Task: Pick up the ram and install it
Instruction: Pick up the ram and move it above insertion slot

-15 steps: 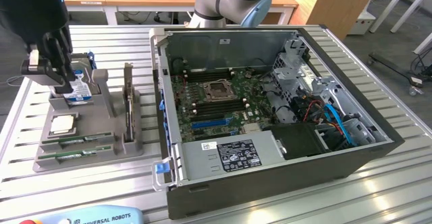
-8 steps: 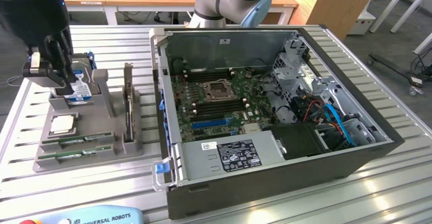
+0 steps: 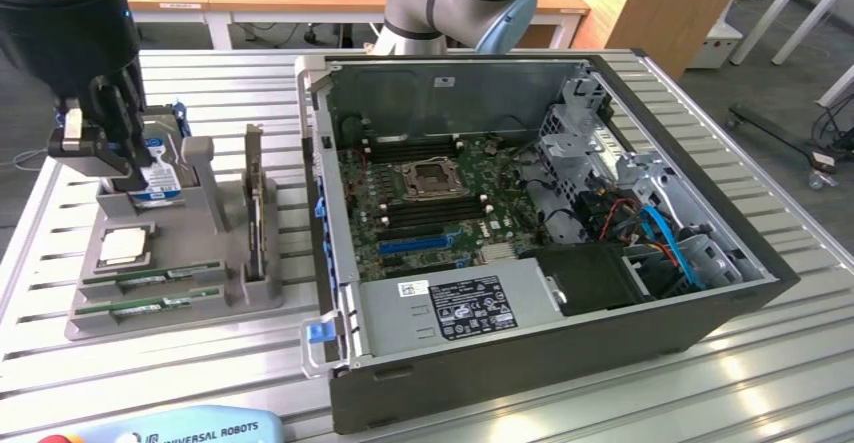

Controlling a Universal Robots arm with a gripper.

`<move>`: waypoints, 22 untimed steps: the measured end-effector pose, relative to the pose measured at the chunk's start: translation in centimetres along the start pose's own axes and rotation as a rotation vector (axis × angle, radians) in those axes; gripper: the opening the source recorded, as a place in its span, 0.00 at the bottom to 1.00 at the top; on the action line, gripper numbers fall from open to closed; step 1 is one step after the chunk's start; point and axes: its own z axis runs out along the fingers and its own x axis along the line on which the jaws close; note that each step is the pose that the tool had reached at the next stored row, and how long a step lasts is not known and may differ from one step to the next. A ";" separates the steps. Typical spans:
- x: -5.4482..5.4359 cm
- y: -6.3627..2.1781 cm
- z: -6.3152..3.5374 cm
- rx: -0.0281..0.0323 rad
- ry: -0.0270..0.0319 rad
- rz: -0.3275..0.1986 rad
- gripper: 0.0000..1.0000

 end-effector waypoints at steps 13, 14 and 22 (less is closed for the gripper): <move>0.0 -0.02 0.56 0.0001 0.0000 0.000 0.36; 0.0 -0.03 0.60 0.0000 0.0000 0.000 0.36; 0.0 -0.04 1.03 0.0000 0.0000 0.000 0.36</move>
